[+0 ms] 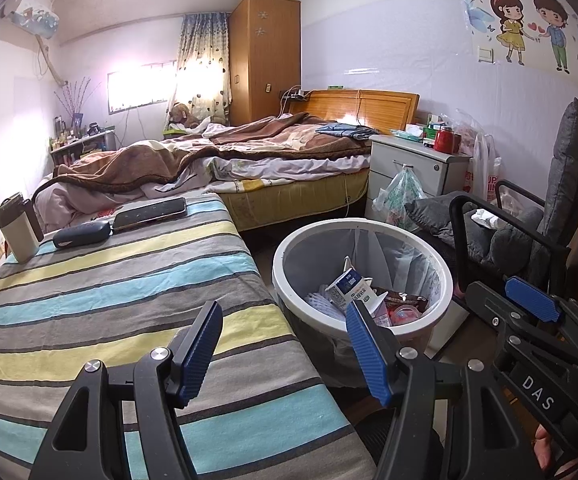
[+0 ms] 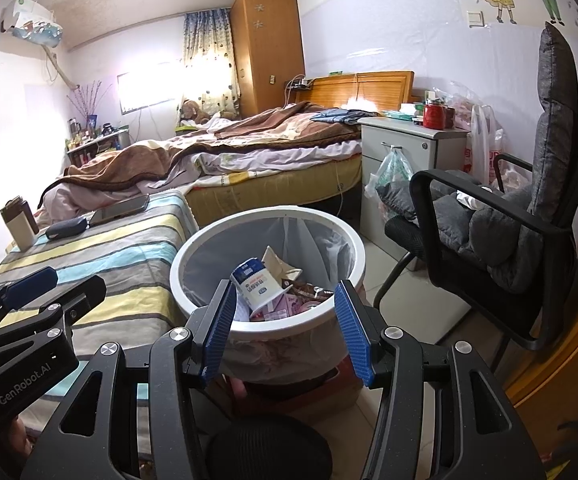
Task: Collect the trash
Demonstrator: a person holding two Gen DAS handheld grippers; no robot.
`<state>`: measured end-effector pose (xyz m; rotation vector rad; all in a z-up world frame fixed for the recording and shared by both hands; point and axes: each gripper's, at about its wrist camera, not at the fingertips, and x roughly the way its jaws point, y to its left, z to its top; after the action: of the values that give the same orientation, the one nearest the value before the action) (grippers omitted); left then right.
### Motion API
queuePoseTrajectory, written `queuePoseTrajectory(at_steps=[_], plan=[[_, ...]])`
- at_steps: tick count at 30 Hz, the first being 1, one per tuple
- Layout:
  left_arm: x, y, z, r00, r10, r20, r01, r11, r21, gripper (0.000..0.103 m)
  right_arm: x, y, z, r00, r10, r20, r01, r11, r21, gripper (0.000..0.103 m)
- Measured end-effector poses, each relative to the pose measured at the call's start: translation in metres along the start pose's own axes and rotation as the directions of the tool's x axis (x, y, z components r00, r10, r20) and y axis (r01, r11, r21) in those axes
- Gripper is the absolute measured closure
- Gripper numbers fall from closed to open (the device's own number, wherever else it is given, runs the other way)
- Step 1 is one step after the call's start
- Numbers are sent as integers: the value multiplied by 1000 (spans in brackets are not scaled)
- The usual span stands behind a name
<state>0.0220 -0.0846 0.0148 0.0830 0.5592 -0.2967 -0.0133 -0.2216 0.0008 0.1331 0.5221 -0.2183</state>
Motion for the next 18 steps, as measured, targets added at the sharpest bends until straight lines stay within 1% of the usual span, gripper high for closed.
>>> queuePoseTrajectory(at_steps=[18], plan=[[-1,0,0,1000,0,0,0,1000,-1,39,1,0,0,1000,2,-3,-2,1000,-4,50]])
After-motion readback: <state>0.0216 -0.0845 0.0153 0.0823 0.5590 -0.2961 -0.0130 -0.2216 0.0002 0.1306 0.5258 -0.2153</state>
